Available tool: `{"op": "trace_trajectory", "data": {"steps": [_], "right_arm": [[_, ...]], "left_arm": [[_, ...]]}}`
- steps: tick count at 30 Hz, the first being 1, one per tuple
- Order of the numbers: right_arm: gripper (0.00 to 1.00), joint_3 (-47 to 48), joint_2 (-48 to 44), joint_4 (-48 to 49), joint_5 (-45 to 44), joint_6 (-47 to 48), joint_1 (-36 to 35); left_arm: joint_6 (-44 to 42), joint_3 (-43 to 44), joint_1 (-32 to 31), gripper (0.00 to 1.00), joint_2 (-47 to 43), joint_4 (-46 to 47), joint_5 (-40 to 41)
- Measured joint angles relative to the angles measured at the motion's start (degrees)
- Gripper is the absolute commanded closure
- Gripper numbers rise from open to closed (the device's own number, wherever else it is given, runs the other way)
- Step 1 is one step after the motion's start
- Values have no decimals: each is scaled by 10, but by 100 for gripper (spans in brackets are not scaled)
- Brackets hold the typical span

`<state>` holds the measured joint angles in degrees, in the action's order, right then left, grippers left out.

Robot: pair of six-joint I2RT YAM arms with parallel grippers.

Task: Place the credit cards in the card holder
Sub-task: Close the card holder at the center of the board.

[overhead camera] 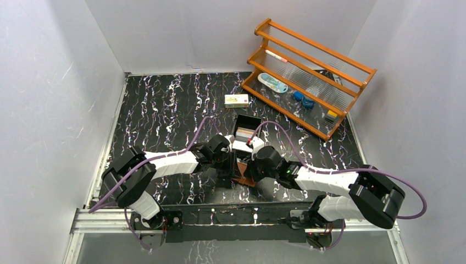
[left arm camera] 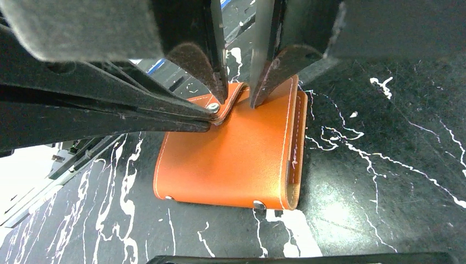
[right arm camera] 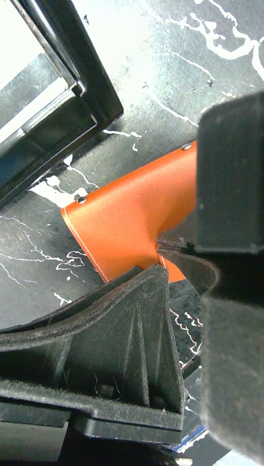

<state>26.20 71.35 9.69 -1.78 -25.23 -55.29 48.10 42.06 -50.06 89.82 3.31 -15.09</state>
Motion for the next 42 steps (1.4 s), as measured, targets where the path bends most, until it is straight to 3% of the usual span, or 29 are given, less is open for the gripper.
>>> {"op": "trace_trajectory", "data": {"steps": [24, 27, 31, 42], "right_arm": [[100, -2, 13, 14, 5, 29, 13], [85, -2, 12, 12, 4, 24, 13], [78, -2, -6, -19, -3, 0, 13], [74, 15, -26, -88, -15, -34, 13]], "left_arm": [[-32, 10, 0, 72, 13, 9, -21], [-36, 26, -1, 73, 23, -8, -19], [-43, 54, -11, 76, 42, -26, -10], [-46, 76, -20, 76, 54, -53, 6]]}}
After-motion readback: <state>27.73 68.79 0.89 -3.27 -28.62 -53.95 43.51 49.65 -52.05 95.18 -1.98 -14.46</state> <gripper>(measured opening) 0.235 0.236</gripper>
